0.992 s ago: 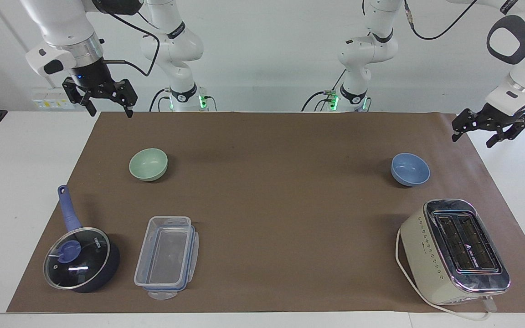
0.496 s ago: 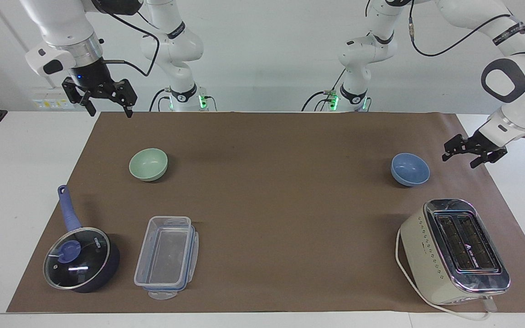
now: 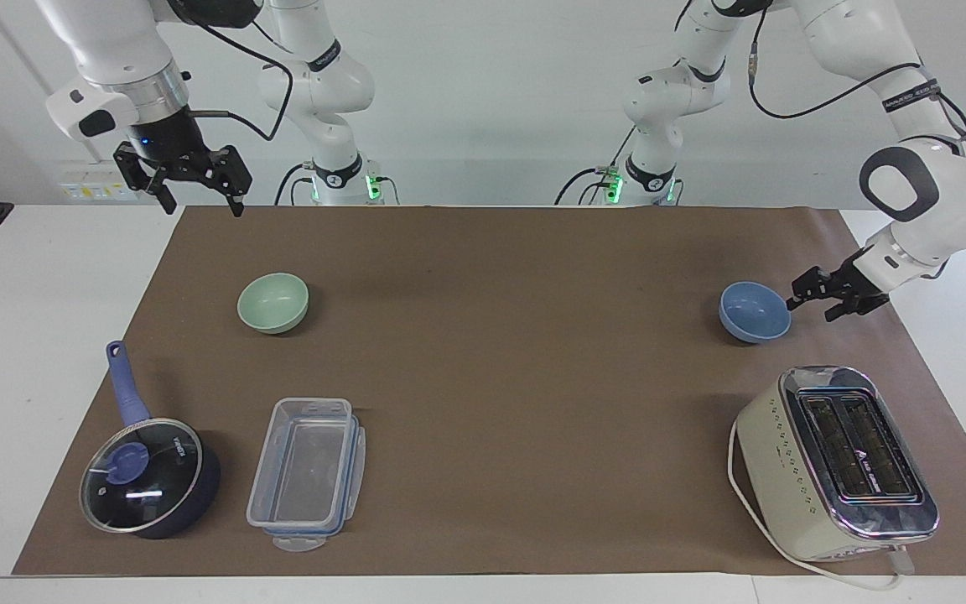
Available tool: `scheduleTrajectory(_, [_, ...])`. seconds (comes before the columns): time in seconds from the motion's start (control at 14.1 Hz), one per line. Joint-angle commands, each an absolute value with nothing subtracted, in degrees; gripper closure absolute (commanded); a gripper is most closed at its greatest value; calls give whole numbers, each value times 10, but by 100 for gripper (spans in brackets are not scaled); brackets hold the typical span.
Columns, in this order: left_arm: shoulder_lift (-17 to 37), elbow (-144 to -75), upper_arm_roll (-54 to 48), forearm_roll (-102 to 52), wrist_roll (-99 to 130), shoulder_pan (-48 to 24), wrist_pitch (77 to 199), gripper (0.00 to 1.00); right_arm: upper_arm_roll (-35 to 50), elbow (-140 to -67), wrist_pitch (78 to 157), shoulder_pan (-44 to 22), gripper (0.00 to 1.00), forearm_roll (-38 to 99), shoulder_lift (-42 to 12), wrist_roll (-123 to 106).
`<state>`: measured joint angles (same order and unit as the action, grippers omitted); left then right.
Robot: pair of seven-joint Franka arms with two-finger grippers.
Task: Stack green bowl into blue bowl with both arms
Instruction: 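Reach the left gripper to the blue bowl while the right gripper reaches the green bowl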
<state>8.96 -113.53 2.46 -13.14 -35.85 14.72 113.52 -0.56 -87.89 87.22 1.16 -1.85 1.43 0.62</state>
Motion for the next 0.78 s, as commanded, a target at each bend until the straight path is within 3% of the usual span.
scheduleTrajectory(0.0, [83,-1179,20,-152,-371,156,1181,22,-5,-906,892,19,0,-17,32,-3])
scheduleTrajectory(0.5, [90,-1214,20,-165,-370,155,1232,34,-5,-939,915,21,0,-17,46,-5])
scheduleTrajectory(0.64, [87,-1219,20,-166,-371,157,1231,50,-5,-952,916,28,0,-17,46,-6])
scheduleTrajectory(0.71, [86,-1221,20,-168,-371,163,1230,65,-5,-960,918,29,0,-17,45,-9])
